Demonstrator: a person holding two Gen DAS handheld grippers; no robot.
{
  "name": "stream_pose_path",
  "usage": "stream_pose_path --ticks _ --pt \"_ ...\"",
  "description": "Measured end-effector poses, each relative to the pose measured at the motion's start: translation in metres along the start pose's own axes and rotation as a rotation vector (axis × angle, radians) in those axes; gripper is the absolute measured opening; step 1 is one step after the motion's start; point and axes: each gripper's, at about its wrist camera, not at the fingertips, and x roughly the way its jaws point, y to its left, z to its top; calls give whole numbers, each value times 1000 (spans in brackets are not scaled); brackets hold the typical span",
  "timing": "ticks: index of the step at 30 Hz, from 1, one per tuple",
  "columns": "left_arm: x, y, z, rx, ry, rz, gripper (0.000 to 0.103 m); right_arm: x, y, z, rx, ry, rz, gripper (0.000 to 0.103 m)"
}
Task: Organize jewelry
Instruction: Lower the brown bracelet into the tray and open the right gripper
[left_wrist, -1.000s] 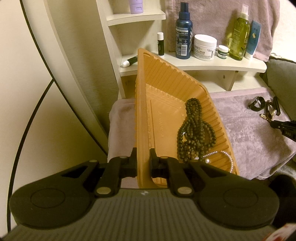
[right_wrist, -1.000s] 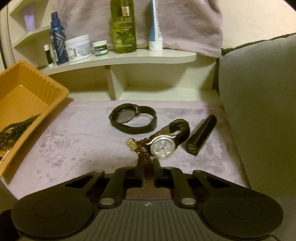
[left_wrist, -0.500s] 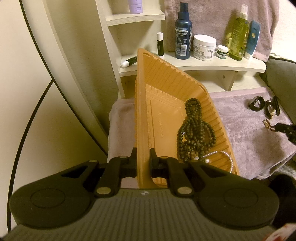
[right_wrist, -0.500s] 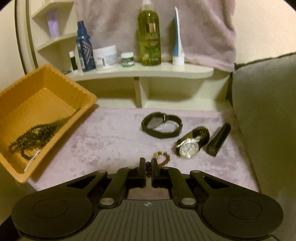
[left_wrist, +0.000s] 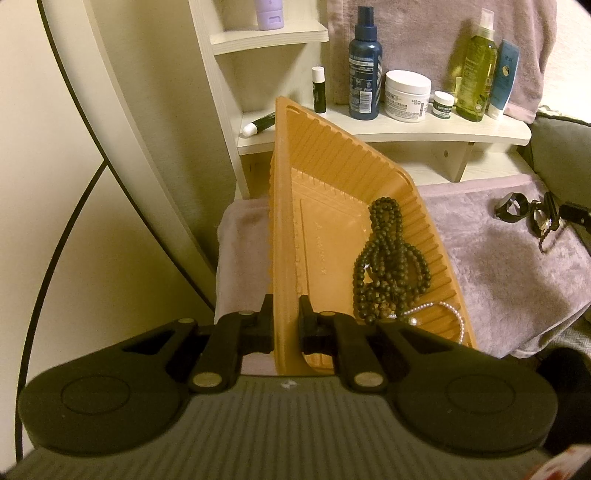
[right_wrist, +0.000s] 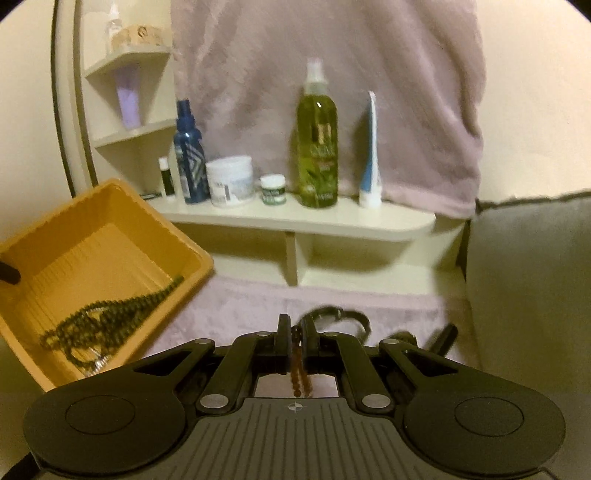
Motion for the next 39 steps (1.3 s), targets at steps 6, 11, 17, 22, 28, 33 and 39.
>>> stream_pose_path --ticks 6,11,17,22,28,33,39 --pt "0 0 0 -4 1 -2 10 6 15 15 -24 -22 41 5" --pt "0 1 0 -4 1 -2 10 8 39 27 -58 -41 112 5" --pt "0 1 0 -5 1 -3 10 13 74 39 -66 -57 233 5" --pt "1 1 1 -6 0 -4 10 22 104 45 -75 -37 331 5" --pt "1 1 1 -8 1 -5 10 28 134 40 -104 14 415 5" --pt "1 1 1 -9 0 -5 10 42 141 28 -89 82 439 5" --pt "1 1 1 -11 1 -5 10 54 144 14 -97 152 445 5"
